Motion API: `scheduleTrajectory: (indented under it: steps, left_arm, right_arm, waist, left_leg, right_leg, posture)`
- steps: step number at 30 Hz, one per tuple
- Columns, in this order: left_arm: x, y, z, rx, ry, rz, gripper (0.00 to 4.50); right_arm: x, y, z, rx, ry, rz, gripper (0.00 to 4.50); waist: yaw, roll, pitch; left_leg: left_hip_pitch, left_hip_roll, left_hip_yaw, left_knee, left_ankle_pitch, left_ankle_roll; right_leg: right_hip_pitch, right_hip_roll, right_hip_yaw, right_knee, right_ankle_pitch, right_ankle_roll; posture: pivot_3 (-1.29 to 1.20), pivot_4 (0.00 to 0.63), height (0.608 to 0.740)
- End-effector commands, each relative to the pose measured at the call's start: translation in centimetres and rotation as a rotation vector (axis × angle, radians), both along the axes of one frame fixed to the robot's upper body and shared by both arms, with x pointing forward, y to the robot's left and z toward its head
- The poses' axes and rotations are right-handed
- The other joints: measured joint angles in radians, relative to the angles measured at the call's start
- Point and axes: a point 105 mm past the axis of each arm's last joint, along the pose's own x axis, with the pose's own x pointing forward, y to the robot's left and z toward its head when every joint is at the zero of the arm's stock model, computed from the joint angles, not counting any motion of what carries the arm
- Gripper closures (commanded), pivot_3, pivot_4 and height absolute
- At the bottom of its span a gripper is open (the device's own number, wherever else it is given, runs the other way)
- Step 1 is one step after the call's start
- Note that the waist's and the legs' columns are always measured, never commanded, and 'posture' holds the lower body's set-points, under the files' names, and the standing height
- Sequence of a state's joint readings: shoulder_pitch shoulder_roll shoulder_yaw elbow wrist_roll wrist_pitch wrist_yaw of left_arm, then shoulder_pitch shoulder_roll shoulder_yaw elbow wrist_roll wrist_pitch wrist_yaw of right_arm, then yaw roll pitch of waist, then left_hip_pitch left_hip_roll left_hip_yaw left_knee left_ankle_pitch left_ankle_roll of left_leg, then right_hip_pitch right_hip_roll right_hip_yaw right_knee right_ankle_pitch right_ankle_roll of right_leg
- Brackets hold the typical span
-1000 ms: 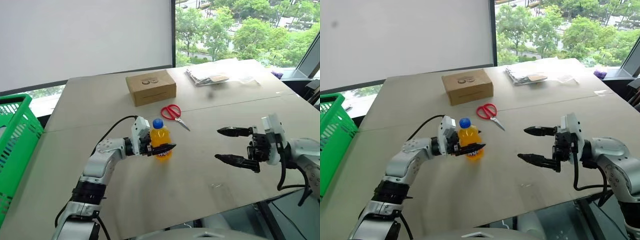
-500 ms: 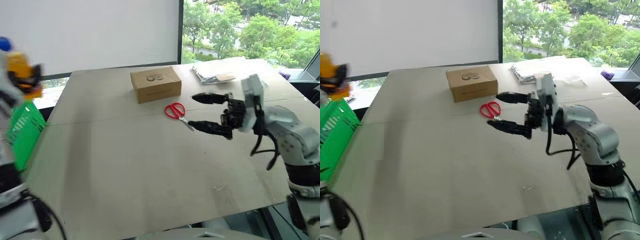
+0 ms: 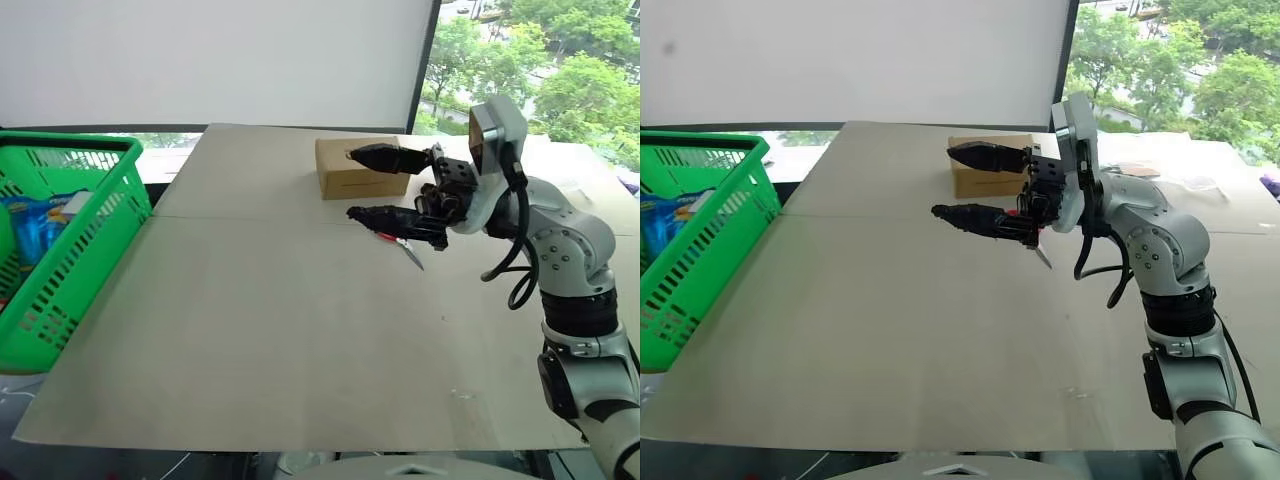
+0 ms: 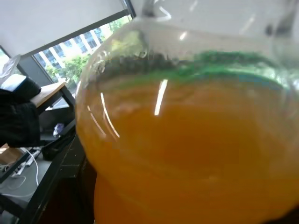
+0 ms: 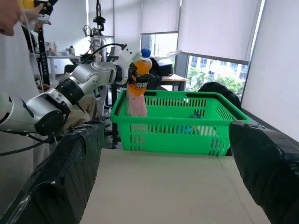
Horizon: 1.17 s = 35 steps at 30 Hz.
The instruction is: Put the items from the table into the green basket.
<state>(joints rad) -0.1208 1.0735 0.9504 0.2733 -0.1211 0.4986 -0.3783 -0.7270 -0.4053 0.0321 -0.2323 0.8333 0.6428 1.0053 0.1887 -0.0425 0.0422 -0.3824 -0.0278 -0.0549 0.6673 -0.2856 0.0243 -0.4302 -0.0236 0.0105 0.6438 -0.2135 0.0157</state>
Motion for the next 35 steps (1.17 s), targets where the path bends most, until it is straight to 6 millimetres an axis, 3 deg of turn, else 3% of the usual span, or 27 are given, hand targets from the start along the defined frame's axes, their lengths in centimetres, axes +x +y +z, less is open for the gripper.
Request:
scheduleTrajectory:
  steps: [1,3,9,11,13,15,17,18,20,23,25,28,32,35]
  left_arm:
    - [1.7,-1.7,2.3,0.073,-0.069,-0.096,0.45]
    - [2.3,-1.7,2.3,0.073,-0.078,-0.107,0.02]
    - [4.1,-2.4,3.0,0.086,-0.145,-0.155,0.02]
    - [5.4,-3.7,3.2,0.042,-0.218,-0.238,0.02]
    - [7.8,-7.8,2.6,-0.024,-0.246,-0.471,0.02]
    - [9.3,-13.7,0.9,-0.035,-0.184,-0.761,0.02]
    - [9.1,-19.2,-1.6,-0.114,-0.133,-1.016,0.02]
    - [8.8,-22.2,-3.9,-0.202,-0.091,-1.113,0.02]
    - [8.1,-25.8,-7.0,-0.329,-0.03,-1.186,0.02]
    - [6.9,-29.4,-12.0,-0.444,0.061,-1.203,0.02]
    - [5.9,-30.6,-14.7,-0.405,0.173,-1.197,0.02]
    - [5.3,-30.8,-18.2,-0.399,0.26,-1.166,0.02]
    - [5.0,-30.8,-20.4,-0.379,0.291,-1.148,0.02]
    - [5.0,-31.1,-20.9,-0.408,0.277,-1.151,0.02]
  right_arm:
    - [-0.3,-0.2,0.8,0.003,-0.045,-0.014,0.0]
    - [-0.2,-0.3,0.7,0.001,-0.046,-0.027,0.0]
    - [-0.1,-1.0,0.5,-0.003,-0.038,-0.071,0.0]
    - [0.1,-1.5,0.0,-0.015,-0.033,-0.105,0.0]
    - [0.7,-2.5,-1.2,-0.045,-0.021,-0.164,0.0]
    - [1.2,-3.7,-2.5,-0.066,0.012,-0.226,0.0]
    - [1.6,-5.0,-4.3,-0.113,0.033,-0.293,0.0]
    - [1.9,-6.4,-6.3,-0.161,0.051,-0.359,0.0]
    - [2.0,-8.3,-9.1,-0.234,0.071,-0.442,0.0]
    - [1.1,-11.3,-13.1,-0.314,0.13,-0.533,0.0]
    - [0.6,-12.7,-14.7,-0.346,0.15,-0.582,0.0]
    - [-0.2,-15.2,-17.7,-0.4,0.192,-0.699,0.0]
    - [-0.5,-17.3,-20.2,-0.453,0.175,-0.845,0.0]
    - [-0.7,-17.8,-21.1,-0.444,0.193,-0.907,0.0]
  waist:
    - [0.008,0.0,0.0]
    - [0.011,0.0,-0.001]
    - [-0.002,0.003,-0.003]
    - [-0.008,0.002,-0.004]
    - [-0.011,0.0,-0.006]
    - [-0.013,0.001,-0.008]
    - [-0.016,0.002,-0.009]
    - [-0.019,0.003,-0.009]
    - [-0.025,0.005,-0.012]
    - [-0.041,0.008,-0.013]
    - [-0.057,0.011,-0.012]
    - [-0.069,0.02,-0.014]
    - [-0.079,0.029,-0.01]
    - [-0.091,0.031,-0.009]
  left_leg:
    - [0.0,0.0,-0.001,0.0,0.0,-0.001]
    - [0.0,0.0,-0.001,0.0,0.001,-0.002]
    - [0.0,0.001,-0.001,0.0,0.001,-0.002]
    - [-0.001,0.002,-0.001,0.0,0.001,-0.002]
    - [-0.001,0.001,-0.001,0.0,0.001,-0.002]
    - [-0.001,0.001,0.0,0.0,0.001,-0.002]
    - [-0.001,0.001,0.002,0.001,0.001,-0.001]
    - [-0.001,0.001,0.003,0.001,0.001,0.0]
    - [0.0,0.001,0.006,0.001,0.002,0.007]
    - [0.001,0.002,0.008,0.001,0.001,0.009]
    - [0.002,0.004,0.011,0.001,0.001,0.009]
    - [0.005,0.008,0.015,0.001,0.001,0.008]
    - [0.024,0.013,0.023,0.002,0.001,0.008]
    - [0.029,0.013,0.026,0.003,0.001,0.008]
  right_leg:
    - [0.0,0.0,-0.001,0.0,0.0,0.0]
    - [0.0,0.0,-0.002,0.0,0.001,-0.001]
    - [0.0,0.002,-0.001,0.001,0.001,-0.002]
    - [-0.001,0.003,-0.001,0.001,0.002,-0.002]
    - [0.0,0.002,-0.001,0.001,0.002,-0.002]
    - [0.0,0.002,0.0,0.001,0.002,-0.002]
    - [0.0,0.001,0.002,0.002,0.002,-0.002]
    - [0.0,0.001,0.003,0.002,0.002,-0.002]
    - [0.001,0.0,0.005,0.001,0.002,-0.002]
    - [0.0,0.0,0.005,0.001,0.002,-0.002]
    - [0.0,0.002,0.008,0.002,0.002,-0.002]
    - [0.001,0.007,0.012,0.004,0.002,-0.004]
    - [0.02,0.011,0.014,0.002,-0.004,-0.002]
    - [0.022,0.012,0.013,0.002,-0.004,-0.002]
  posture:
    - [0.26,0.0,0.74]
    - [0.24,0.0,0.74]
    - [0.21,0.0,0.74]
    - [0.2,0.0,0.74]
    - [0.2,0.0,0.74]
    - [0.2,0.0,0.74]
    - [0.18,0.0,0.74]
    - [0.17,0.0,0.74]
    - [0.17,0.0,0.74]
    - [0.14,0.0,0.74]
    - [0.13,0.0,0.74]
    - [0.12,0.0,0.74]
    - [0.1,0.0,0.74]
    - [0.09,0.0,0.74]
